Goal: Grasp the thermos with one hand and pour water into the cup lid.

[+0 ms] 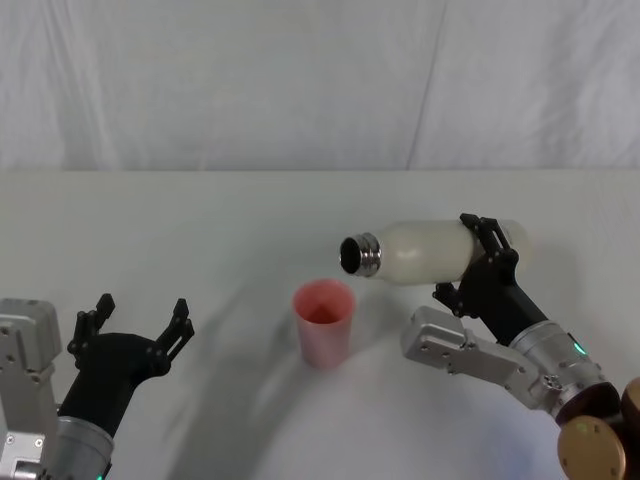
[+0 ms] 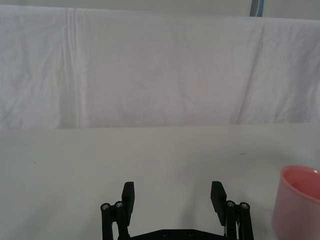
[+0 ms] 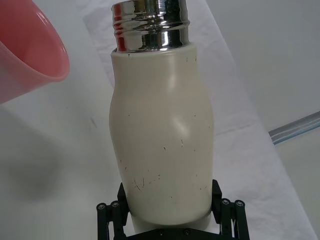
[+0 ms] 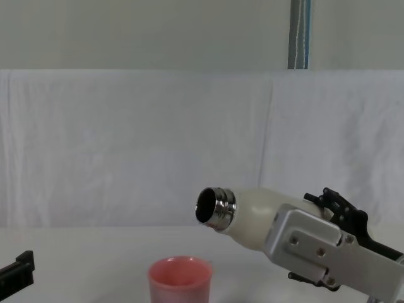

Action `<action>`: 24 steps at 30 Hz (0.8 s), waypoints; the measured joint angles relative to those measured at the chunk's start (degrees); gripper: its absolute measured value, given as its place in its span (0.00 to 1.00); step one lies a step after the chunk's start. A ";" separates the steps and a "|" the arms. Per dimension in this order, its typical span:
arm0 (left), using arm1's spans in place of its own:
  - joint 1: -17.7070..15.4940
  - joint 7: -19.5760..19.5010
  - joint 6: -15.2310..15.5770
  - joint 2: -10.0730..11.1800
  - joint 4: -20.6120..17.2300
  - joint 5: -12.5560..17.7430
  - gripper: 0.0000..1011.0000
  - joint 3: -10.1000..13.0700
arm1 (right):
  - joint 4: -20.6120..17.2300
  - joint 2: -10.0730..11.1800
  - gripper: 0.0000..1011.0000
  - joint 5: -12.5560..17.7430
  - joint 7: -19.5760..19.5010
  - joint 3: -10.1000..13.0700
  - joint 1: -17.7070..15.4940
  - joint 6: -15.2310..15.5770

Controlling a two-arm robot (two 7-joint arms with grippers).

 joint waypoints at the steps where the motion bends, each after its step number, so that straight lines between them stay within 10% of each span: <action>1: 0.00 0.00 0.00 0.00 0.00 0.00 0.99 0.00 | 0.14 -0.07 0.95 0.00 -0.01 -0.02 0.09 -0.02; 24: 0.00 0.00 0.00 0.00 0.00 0.00 0.99 0.00 | 2.99 -1.03 0.95 0.40 -0.52 -0.67 1.87 -0.74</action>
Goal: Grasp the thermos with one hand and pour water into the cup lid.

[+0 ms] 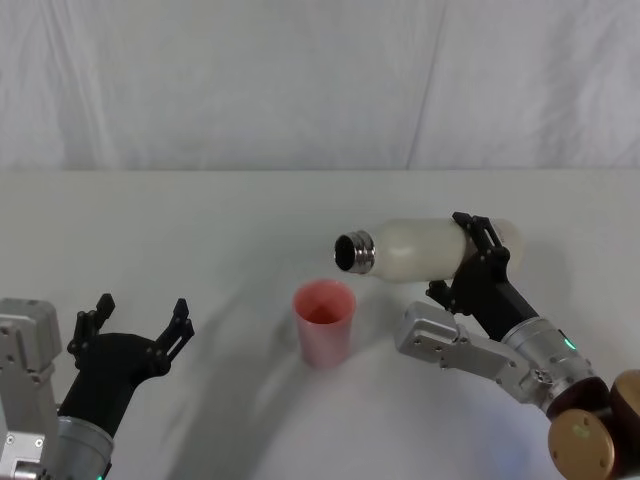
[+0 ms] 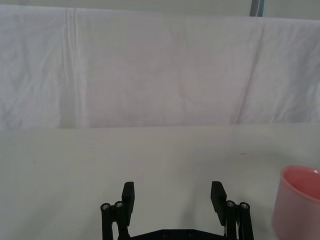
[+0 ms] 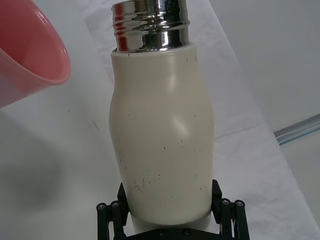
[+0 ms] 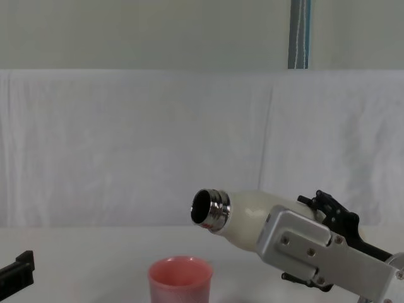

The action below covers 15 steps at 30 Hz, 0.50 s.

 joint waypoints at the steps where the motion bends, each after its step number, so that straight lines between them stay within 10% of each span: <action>1: 0.00 0.00 0.00 0.00 0.00 0.00 0.99 0.00 | 0.07 -0.01 0.95 -0.01 -0.06 -0.02 0.01 -0.01; 15: 0.00 0.00 0.00 0.00 0.00 0.00 0.99 0.00 | 0.90 0.25 0.95 -1.01 -1.22 -0.46 0.17 -0.15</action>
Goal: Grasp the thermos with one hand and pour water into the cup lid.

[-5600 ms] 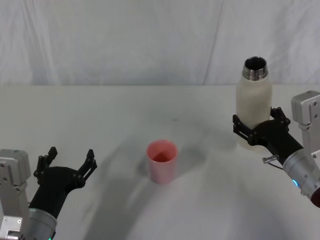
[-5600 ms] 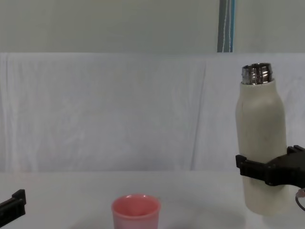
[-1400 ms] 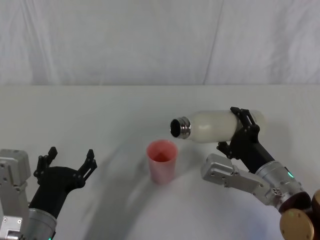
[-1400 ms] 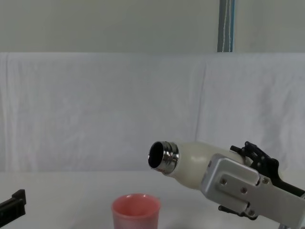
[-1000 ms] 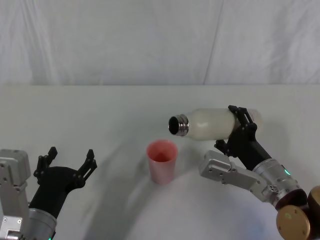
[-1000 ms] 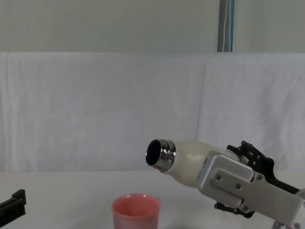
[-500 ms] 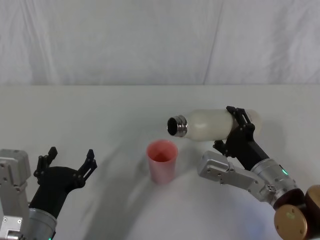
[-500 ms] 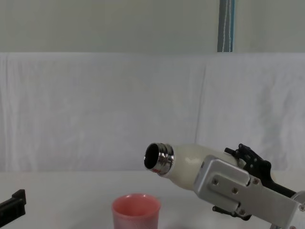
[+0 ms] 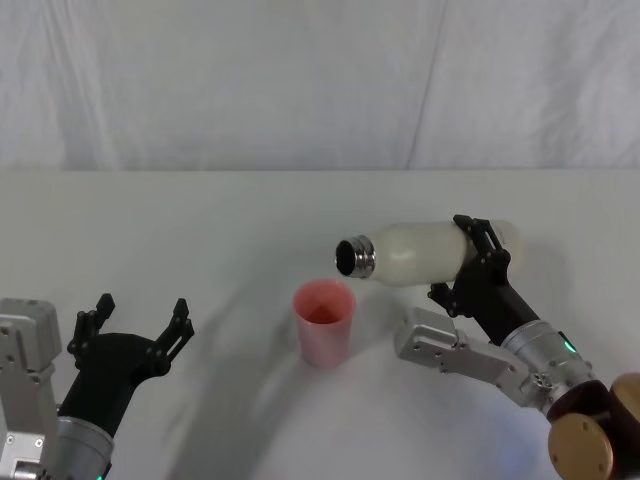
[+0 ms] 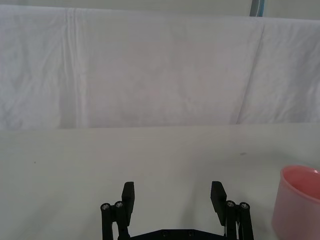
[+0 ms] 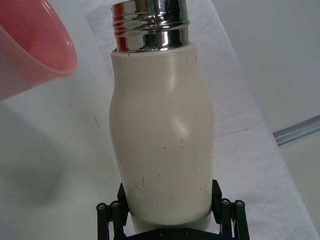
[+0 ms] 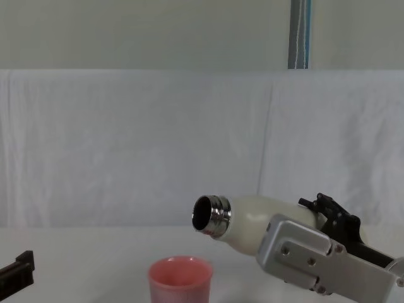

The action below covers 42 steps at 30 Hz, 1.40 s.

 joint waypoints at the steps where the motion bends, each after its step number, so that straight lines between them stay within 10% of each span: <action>1: 0.00 0.00 0.00 0.00 0.00 0.00 0.99 0.00 | 0.00 0.09 0.95 -0.17 -0.10 -0.05 0.00 0.00; 42: 0.00 0.00 0.00 0.00 0.00 0.00 0.99 0.00 | 1.10 2.39 0.95 -7.05 -3.58 -3.58 2.51 0.61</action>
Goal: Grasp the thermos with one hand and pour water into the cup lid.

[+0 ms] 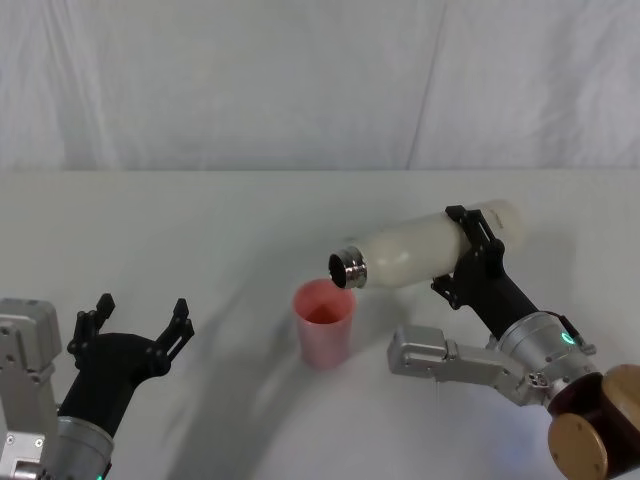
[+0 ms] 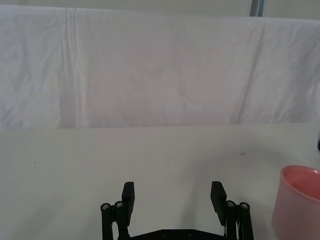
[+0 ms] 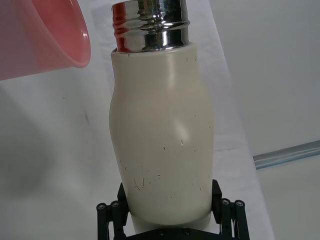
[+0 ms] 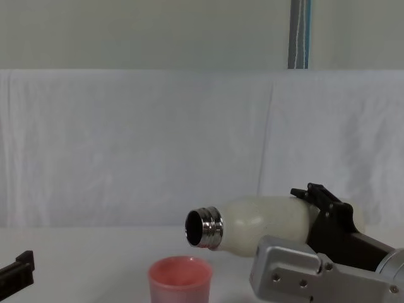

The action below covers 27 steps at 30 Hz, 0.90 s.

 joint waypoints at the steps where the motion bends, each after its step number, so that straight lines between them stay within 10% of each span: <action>1: 0.00 0.00 0.00 0.00 0.00 0.00 0.99 0.00 | 0.02 0.02 0.95 -0.08 -0.05 -0.04 0.05 0.02; 27: 0.00 0.00 0.00 0.00 0.00 0.00 0.99 0.00 | 0.31 1.00 0.95 -2.55 -1.40 -1.34 1.11 0.62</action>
